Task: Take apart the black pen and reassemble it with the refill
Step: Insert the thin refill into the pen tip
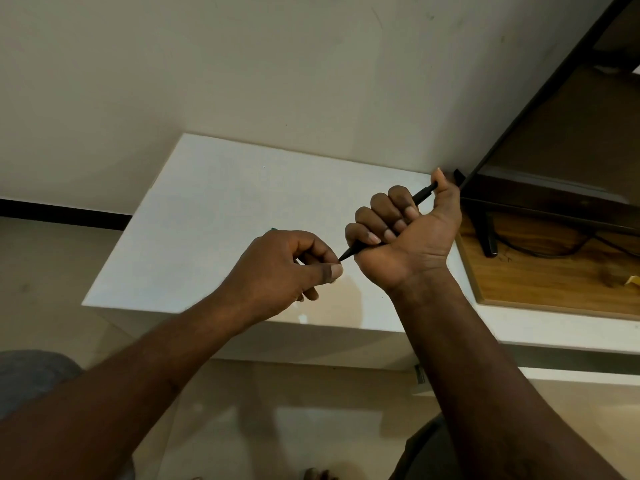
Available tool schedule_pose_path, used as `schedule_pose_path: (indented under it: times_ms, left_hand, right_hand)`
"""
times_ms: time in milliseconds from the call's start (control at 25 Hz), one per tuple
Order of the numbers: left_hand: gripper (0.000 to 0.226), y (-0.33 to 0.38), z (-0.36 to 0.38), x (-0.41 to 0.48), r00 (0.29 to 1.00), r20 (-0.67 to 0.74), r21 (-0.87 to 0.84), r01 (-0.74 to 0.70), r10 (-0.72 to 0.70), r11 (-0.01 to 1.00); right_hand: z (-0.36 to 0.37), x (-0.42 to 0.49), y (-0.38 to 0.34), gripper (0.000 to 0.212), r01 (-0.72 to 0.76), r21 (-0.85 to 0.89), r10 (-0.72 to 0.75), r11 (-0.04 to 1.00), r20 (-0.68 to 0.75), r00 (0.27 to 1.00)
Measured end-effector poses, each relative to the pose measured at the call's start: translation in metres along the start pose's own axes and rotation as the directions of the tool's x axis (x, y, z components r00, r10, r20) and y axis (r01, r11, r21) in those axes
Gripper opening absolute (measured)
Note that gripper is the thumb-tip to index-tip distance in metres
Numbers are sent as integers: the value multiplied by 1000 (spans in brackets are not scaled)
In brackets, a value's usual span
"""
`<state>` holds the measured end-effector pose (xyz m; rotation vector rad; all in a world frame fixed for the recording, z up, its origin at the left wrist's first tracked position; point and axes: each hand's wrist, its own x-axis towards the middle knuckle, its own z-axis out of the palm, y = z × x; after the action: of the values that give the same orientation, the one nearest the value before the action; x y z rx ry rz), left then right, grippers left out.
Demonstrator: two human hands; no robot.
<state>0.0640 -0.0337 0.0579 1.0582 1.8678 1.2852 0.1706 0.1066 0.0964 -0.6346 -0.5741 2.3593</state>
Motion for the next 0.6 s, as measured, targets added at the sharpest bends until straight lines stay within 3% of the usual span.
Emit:
schedule_pose_path:
  times_ms: [600]
  left_hand:
    - [6,-5,-3,3,999,42,70,16,-19,997]
  right_hand:
    - [2,2,2,55,39,-26,-40,999,-48,998]
